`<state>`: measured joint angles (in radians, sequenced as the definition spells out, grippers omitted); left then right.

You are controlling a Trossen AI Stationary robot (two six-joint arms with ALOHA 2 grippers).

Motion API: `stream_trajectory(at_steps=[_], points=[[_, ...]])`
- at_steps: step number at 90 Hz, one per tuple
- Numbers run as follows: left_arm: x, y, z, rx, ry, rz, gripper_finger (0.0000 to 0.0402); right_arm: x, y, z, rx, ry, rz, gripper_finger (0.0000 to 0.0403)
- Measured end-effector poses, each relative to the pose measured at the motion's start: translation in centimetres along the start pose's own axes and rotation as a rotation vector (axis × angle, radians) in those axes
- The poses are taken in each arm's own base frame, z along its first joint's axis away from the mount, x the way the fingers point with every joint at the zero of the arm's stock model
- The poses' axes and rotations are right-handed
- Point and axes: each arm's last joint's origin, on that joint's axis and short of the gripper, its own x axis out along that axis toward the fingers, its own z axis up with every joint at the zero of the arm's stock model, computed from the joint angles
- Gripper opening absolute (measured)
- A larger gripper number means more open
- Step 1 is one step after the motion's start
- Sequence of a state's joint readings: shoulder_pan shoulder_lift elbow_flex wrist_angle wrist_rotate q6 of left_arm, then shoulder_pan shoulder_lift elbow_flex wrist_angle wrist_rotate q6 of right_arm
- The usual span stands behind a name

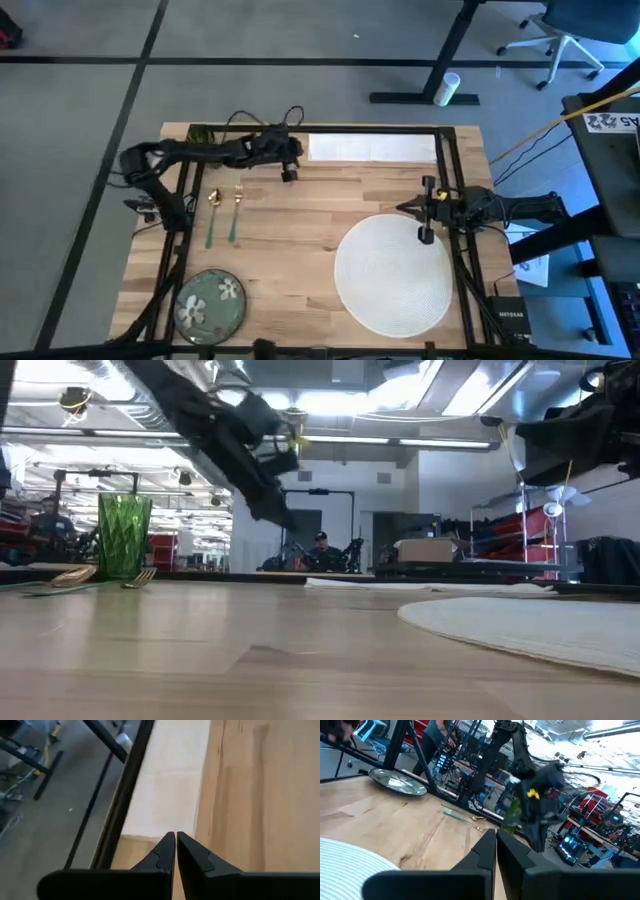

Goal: Set table place
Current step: Fold the white table napkin

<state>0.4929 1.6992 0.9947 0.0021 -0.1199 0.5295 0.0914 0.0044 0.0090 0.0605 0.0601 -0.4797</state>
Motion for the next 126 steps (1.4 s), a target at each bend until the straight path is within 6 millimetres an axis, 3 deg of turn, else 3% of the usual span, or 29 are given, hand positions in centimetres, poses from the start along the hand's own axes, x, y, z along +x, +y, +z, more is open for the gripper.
stream_trajectory(at_steps=[21, 39, 57, 76, 100, 126], points=[[2.8, 1.9, 2.1, 0.168, 0.044, -0.020, 0.0000, 0.0, -0.4, 0.3, 0.007, -0.013, -0.076, 0.0001], [5.8, 3.4, 1.6, 0.264, 0.136, -0.053, 0.0000, 0.0, -0.4, 0.4, 0.014, -0.013, -0.094, 0.0001], [8.6, 3.2, 0.8, 0.279, 0.198, -0.103, 0.0000, 0.0, -0.5, 0.4, 0.016, -0.010, -0.106, 0.0001], [9.0, 2.6, 0.9, 0.270, 0.194, -0.167, 0.0000, 0.0, -0.6, 0.4, 0.017, 0.003, -0.137, 0.0001], [8.3, 1.1, -1.1, 0.171, 0.371, -0.292, 0.0000, 0.0, -0.6, 0.4, 0.018, 0.005, -0.143, 0.0001], [7.8, -3.2, -1.0, 0.148, 0.433, -0.333, 0.0000, 0.0, -0.5, 0.3, 0.036, 0.008, -0.128, 0.0001]])
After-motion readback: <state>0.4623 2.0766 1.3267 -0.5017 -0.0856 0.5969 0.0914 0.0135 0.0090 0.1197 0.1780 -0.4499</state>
